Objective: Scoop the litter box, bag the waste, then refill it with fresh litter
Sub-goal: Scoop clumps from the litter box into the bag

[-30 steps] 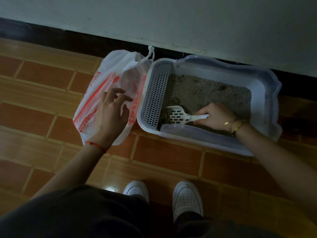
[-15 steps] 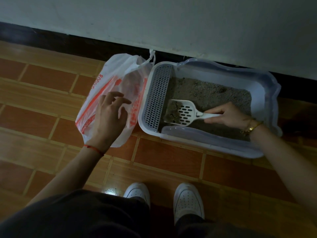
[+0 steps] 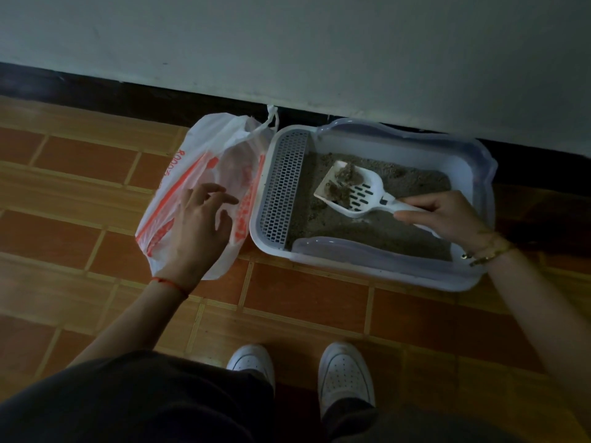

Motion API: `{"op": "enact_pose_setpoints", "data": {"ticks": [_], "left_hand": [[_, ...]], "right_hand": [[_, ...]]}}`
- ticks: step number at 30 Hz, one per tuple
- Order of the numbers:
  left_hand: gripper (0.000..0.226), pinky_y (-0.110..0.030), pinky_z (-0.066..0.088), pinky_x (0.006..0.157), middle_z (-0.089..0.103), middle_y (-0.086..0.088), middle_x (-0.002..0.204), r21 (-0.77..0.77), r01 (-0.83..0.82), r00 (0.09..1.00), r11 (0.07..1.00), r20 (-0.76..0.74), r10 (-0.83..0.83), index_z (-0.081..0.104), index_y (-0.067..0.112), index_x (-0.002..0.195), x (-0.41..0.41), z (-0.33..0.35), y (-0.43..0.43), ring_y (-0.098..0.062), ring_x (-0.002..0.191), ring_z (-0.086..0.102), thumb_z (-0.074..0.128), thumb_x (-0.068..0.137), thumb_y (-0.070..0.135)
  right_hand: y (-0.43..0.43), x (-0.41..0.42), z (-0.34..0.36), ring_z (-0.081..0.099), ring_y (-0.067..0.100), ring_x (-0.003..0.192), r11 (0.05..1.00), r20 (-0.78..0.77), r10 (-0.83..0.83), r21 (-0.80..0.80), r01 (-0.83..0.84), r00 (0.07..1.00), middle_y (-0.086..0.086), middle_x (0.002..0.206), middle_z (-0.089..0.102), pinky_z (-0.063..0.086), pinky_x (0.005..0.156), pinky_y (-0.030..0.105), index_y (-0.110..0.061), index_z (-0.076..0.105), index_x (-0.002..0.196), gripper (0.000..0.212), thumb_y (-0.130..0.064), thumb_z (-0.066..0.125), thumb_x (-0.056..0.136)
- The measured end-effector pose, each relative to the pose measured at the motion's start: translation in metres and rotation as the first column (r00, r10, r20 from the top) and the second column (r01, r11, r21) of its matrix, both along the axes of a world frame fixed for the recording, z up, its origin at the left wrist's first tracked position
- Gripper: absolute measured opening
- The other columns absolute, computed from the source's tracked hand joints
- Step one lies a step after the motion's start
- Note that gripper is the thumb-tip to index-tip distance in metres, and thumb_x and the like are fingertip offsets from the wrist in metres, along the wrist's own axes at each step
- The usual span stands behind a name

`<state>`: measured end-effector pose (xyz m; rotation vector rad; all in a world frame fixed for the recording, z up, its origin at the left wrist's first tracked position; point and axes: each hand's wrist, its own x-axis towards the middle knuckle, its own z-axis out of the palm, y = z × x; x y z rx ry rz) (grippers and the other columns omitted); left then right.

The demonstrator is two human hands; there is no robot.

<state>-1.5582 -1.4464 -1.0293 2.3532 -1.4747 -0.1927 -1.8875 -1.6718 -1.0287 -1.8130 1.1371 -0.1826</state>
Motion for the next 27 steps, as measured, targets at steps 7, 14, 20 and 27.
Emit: {"op": "enact_pose_setpoints", "data": {"ticks": [7,14,20,27], "left_hand": [[0.028,-0.041,0.044,0.096,0.058,-0.013,0.124,-0.034,-0.053,0.998,0.998,0.035,0.054,0.066,0.012,0.113,0.003,0.002,0.005,-0.032,0.116,0.051,0.061,0.087,0.002],[0.031,-0.05,0.042,0.099,0.045,-0.016,0.137,-0.064,-0.28,0.946,0.958,0.148,0.287,0.068,0.015,0.109,0.012,0.011,0.014,-0.038,0.122,0.043,0.065,0.082,0.001],[0.032,-0.057,0.039,0.102,0.044,-0.012,0.14,-0.007,-0.286,0.948,0.958,0.143,0.284,0.068,0.018,0.11,0.022,0.007,0.021,-0.036,0.13,0.038,0.065,0.083,0.001],[0.035,-0.055,0.041,0.103,0.043,-0.011,0.14,-0.019,-0.296,0.954,0.955,0.049,0.297,0.062,0.015,0.107,0.034,-0.002,0.029,-0.037,0.13,0.037,0.062,0.08,-0.006]], "right_hand": [[0.01,0.019,0.007,0.067,0.017,0.08,0.994,0.032,-0.005,-0.111,0.008,0.999,0.006,0.095,0.072,0.053,0.071,0.023,-0.014,0.068,0.111,0.034,-0.019,0.075,0.079],[0.021,0.035,0.023,0.063,0.0,0.081,0.98,0.027,0.061,-0.192,-0.055,0.998,-0.006,0.102,0.069,0.05,0.067,0.008,-0.014,0.068,0.112,0.037,-0.024,0.075,0.077],[0.034,0.077,0.039,0.065,0.004,0.078,0.963,0.014,0.177,-0.207,-0.17,0.984,-0.011,0.096,0.069,0.054,0.07,0.02,-0.022,0.069,0.111,0.035,-0.03,0.076,0.077],[0.043,0.132,0.03,0.064,0.0,0.066,0.933,-0.029,0.28,-0.226,-0.279,0.96,-0.009,0.088,0.073,0.053,0.063,0.021,-0.026,0.072,0.106,0.031,-0.035,0.075,0.077]]}}
